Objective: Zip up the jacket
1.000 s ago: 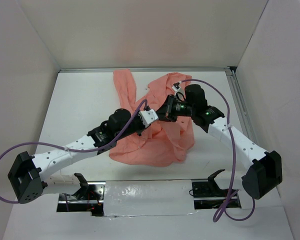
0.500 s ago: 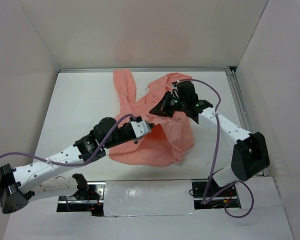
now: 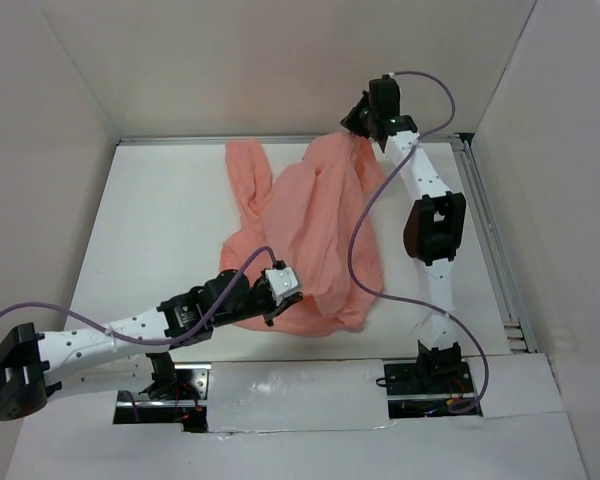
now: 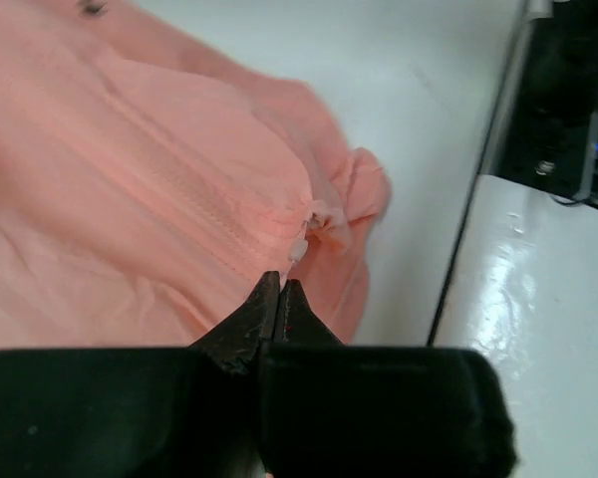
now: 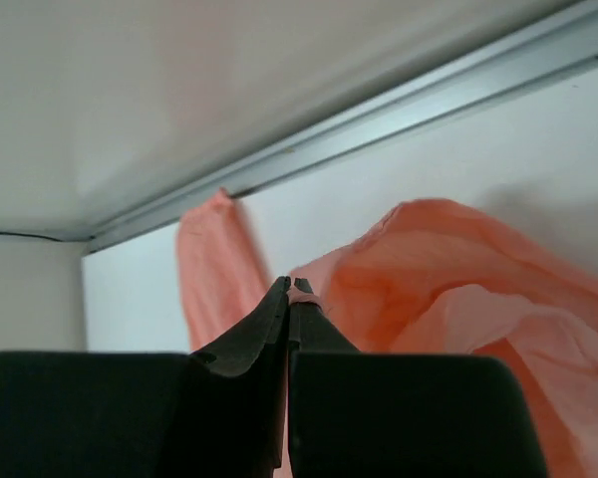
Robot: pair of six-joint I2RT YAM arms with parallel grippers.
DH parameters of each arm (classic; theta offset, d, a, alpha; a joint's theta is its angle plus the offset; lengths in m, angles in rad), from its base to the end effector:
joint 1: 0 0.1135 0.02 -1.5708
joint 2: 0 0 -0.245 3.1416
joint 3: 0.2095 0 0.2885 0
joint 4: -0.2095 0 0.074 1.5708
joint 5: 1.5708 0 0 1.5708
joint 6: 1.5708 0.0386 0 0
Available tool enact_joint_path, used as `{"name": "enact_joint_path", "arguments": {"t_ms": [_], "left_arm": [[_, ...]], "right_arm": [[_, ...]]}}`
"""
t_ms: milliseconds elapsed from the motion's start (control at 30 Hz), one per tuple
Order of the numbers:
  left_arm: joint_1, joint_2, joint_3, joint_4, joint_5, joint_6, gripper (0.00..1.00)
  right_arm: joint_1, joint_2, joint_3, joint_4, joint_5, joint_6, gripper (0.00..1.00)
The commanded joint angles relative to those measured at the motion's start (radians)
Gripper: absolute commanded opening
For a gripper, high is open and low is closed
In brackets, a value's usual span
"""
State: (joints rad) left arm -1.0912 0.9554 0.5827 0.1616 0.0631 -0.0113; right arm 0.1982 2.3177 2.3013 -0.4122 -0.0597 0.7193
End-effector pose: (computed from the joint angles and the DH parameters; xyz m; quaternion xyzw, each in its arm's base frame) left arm 0.1239 -0.2436 0.2431 0.4166 0.6565 -0.3500 0.5224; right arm 0.5603 0.1149 0.3019 0.2010 0.8167 0.2618 0.4733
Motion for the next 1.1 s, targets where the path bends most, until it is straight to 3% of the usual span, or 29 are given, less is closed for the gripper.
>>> {"name": "enact_joint_path", "arguments": {"t_ms": [0, 33, 133, 167, 200, 233, 267, 300, 333, 500, 633, 733, 767, 800, 867, 900, 967, 1000, 1033, 1067], "left_arm": [[-0.07, 0.011, -0.041, -0.086, 0.096, -0.24, 0.0], [-0.073, 0.037, -0.047, -0.092, 0.102, -0.269, 0.0], [-0.075, 0.104, -0.07, -0.114, 0.08, -0.344, 0.0], [-0.075, 0.124, -0.067, -0.137, 0.014, -0.373, 0.0], [-0.073, 0.161, -0.041, -0.158, -0.009, -0.409, 0.29], [-0.075, 0.18, -0.026, -0.199, -0.029, -0.421, 0.55], [-0.073, 0.189, -0.009, -0.242, -0.055, -0.44, 0.86], [-0.073, 0.197, 0.018, -0.258, -0.057, -0.466, 0.99], [-0.075, 0.191, 0.029, -0.27, -0.087, -0.478, 0.99], [-0.073, 0.001, 0.075, -0.329, -0.091, -0.533, 0.99], [-0.052, -0.148, 0.166, -0.465, -0.206, -0.611, 0.99], [0.029, -0.17, 0.279, -0.592, -0.29, -0.642, 0.99], [0.059, -0.149, 0.354, -0.644, -0.337, -0.721, 0.99], [0.15, -0.138, 0.386, -0.702, -0.357, -0.731, 0.99], [0.279, -0.106, 0.466, -0.683, -0.245, -0.673, 0.99], [0.416, -0.093, 0.486, -0.676, -0.205, -0.68, 0.99], [0.592, -0.051, 0.52, -0.657, 0.037, -0.665, 0.99], [0.772, -0.032, 0.526, -0.648, 0.131, -0.661, 0.99], [0.856, -0.011, 0.534, -0.639, 0.279, -0.661, 0.99], [0.932, 0.047, 0.54, -0.639, 0.338, -0.664, 0.99]], "right_arm": [[-0.046, 0.063, 0.119, 0.105, 0.109, -0.104, 0.0], [-0.051, 0.06, 0.103, 0.186, 0.113, -0.124, 0.0], [-0.052, 0.08, 0.132, 0.194, 0.098, -0.171, 0.0], [-0.052, 0.077, 0.135, 0.193, 0.077, -0.188, 0.0], [-0.052, 0.069, 0.121, 0.197, 0.014, -0.208, 0.0], [-0.049, 0.042, 0.103, 0.205, 0.014, -0.215, 0.09], [-0.049, 0.022, 0.055, 0.211, 0.003, -0.221, 0.24], [-0.046, -0.001, 0.026, 0.216, -0.012, -0.224, 0.89], [-0.043, -0.05, 0.005, 0.216, -0.012, -0.23, 0.99], [-0.031, -0.301, -0.179, 0.194, 0.036, -0.244, 1.0], [-0.042, -0.558, -0.406, 0.179, 0.147, -0.233, 1.0], [-0.087, -0.806, -0.752, 0.167, 0.205, -0.137, 1.0], [-0.103, -0.872, -0.828, 0.171, 0.193, -0.108, 1.0], [-0.117, -1.006, -0.906, 0.183, 0.175, -0.078, 1.0], [-0.149, -1.201, -1.115, 0.196, 0.187, -0.07, 1.0], [-0.155, -1.257, -1.169, 0.176, 0.202, -0.076, 1.0], [-0.167, -1.413, -1.278, 0.116, 0.257, -0.066, 1.0], [-0.169, -1.455, -1.302, 0.06, 0.314, -0.057, 1.0], [-0.172, -1.5, -1.341, 0.031, 0.339, -0.058, 1.0], [-0.175, -1.579, -1.353, 0.004, 0.362, -0.061, 1.0]]}}
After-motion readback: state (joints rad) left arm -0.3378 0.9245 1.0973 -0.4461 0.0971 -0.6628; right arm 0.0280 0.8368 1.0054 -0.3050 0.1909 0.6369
